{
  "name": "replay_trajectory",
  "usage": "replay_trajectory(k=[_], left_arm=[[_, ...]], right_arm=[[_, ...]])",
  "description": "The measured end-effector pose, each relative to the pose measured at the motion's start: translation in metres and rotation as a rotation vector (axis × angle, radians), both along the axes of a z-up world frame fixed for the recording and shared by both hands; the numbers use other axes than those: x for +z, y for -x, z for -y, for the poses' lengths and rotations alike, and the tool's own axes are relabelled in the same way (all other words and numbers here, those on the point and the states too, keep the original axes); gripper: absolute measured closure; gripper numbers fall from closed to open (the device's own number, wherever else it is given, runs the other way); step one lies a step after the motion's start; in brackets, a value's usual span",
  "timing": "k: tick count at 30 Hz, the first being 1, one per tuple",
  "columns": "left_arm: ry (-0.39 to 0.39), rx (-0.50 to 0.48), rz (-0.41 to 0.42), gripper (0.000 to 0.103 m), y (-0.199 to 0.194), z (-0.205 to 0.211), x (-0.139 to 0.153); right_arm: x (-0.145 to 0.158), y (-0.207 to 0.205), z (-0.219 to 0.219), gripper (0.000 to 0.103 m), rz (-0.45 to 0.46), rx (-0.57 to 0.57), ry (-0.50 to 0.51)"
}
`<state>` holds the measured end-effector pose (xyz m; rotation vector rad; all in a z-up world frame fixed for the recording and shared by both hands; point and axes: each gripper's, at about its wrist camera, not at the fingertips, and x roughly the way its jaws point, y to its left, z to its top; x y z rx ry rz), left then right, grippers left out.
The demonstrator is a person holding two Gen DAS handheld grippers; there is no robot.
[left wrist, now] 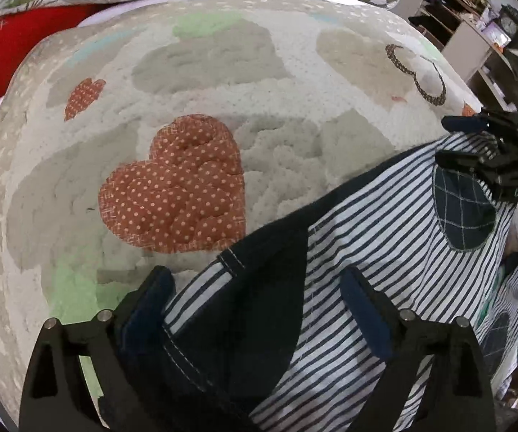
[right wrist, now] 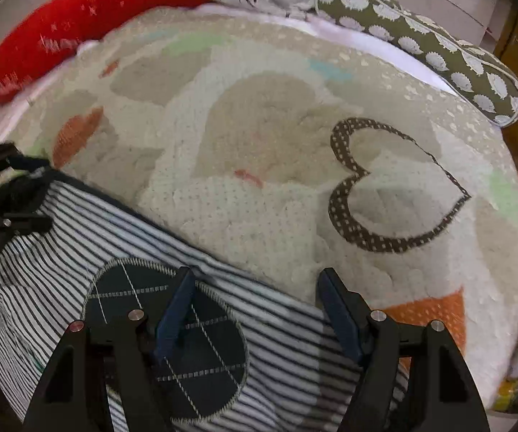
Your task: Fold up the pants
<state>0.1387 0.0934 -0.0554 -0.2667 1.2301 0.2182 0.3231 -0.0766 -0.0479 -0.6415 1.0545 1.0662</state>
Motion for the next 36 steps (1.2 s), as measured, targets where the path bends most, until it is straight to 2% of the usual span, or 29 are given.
replay_trajectory(k=[1, 2, 3, 4, 5, 6, 8, 12, 15, 17, 19, 21, 23, 25, 26, 28, 30, 31, 32, 33, 34, 35, 36], left_arm=[[-0.014, -0.008, 0.002, 0.018, 0.001, 0.002, 0.002], [-0.023, -0.013, 0.011, 0.040, 0.002, 0.004, 0.006], [-0.027, -0.011, 0.025, 0.074, 0.004, 0.006, 0.012], [-0.014, -0.006, 0.036, 0.087, 0.007, 0.008, 0.018], [-0.017, 0.003, 0.041, 0.094, 0.010, 0.011, 0.021], [-0.062, 0.013, 0.046, 0.096, 0.013, 0.017, 0.026], [-0.123, 0.019, 0.058, 0.097, 0.020, 0.029, 0.035], [-0.167, 0.050, 0.146, 0.097, 0.054, 0.047, 0.068], [-0.175, 0.090, 0.217, 0.097, 0.088, 0.066, 0.091], [-0.208, 0.119, 0.265, 0.097, 0.122, 0.083, 0.101], [-0.231, 0.137, 0.294, 0.097, 0.134, 0.101, 0.102], [-0.235, 0.158, 0.314, 0.097, 0.164, 0.121, 0.098], [-0.205, 0.176, 0.307, 0.096, 0.186, 0.136, 0.083], [-0.195, 0.198, 0.271, 0.093, 0.197, 0.143, 0.063], [-0.214, 0.216, 0.232, 0.088, 0.202, 0.147, 0.048], [-0.215, 0.232, 0.174, 0.087, 0.206, 0.153, 0.028], [-0.229, 0.233, 0.172, 0.086, 0.212, 0.162, 0.025], [-0.238, 0.231, 0.181, 0.083, 0.215, 0.166, 0.029], [-0.231, 0.229, 0.205, 0.074, 0.221, 0.169, 0.036], [-0.222, 0.234, 0.224, 0.058, 0.226, 0.170, 0.040], [-0.217, 0.246, 0.246, 0.051, 0.233, 0.172, 0.045], [-0.219, 0.264, 0.272, 0.044, 0.240, 0.173, 0.052], [-0.222, 0.274, 0.281, 0.044, 0.244, 0.173, 0.055]], right_arm=[[-0.001, 0.000, 0.001, 0.029, -0.006, -0.007, -0.006], [0.000, 0.001, 0.003, 0.046, -0.012, -0.011, -0.015], [0.001, 0.002, 0.004, 0.060, -0.038, -0.007, -0.028], [0.002, 0.003, 0.005, 0.088, -0.055, -0.009, -0.035], [0.005, 0.004, 0.006, 0.097, -0.102, -0.013, -0.045], [0.008, 0.005, 0.008, 0.097, -0.114, -0.018, -0.050], [0.016, 0.011, 0.013, 0.098, -0.109, -0.029, -0.070], [0.042, 0.029, 0.035, 0.098, -0.103, -0.051, -0.135], [0.068, 0.058, 0.064, 0.098, -0.068, -0.034, -0.187], [0.080, 0.081, 0.083, 0.099, -0.060, -0.017, -0.216], [0.085, 0.104, 0.100, 0.099, -0.061, -0.001, -0.236], [0.085, 0.133, 0.122, 0.099, -0.074, 0.010, -0.257], [0.079, 0.164, 0.149, 0.099, -0.112, 0.011, -0.280], [0.069, 0.182, 0.163, 0.099, -0.138, 0.003, -0.284], [0.059, 0.196, 0.174, 0.099, -0.156, -0.006, -0.280], [0.044, 0.209, 0.185, 0.099, -0.178, -0.017, -0.267], [0.028, 0.221, 0.199, 0.095, -0.196, -0.065, -0.257], [0.026, 0.222, 0.203, 0.095, -0.205, -0.085, -0.261], [0.025, 0.223, 0.213, 0.095, -0.225, -0.124, -0.274], [0.027, 0.222, 0.223, 0.095, -0.239, -0.154, -0.297], [0.030, 0.220, 0.230, 0.093, -0.242, -0.177, -0.316], [0.036, 0.217, 0.243, 0.086, -0.233, -0.220, -0.348], [0.043, 0.212, 0.253, 0.080, -0.211, -0.264, -0.370]])
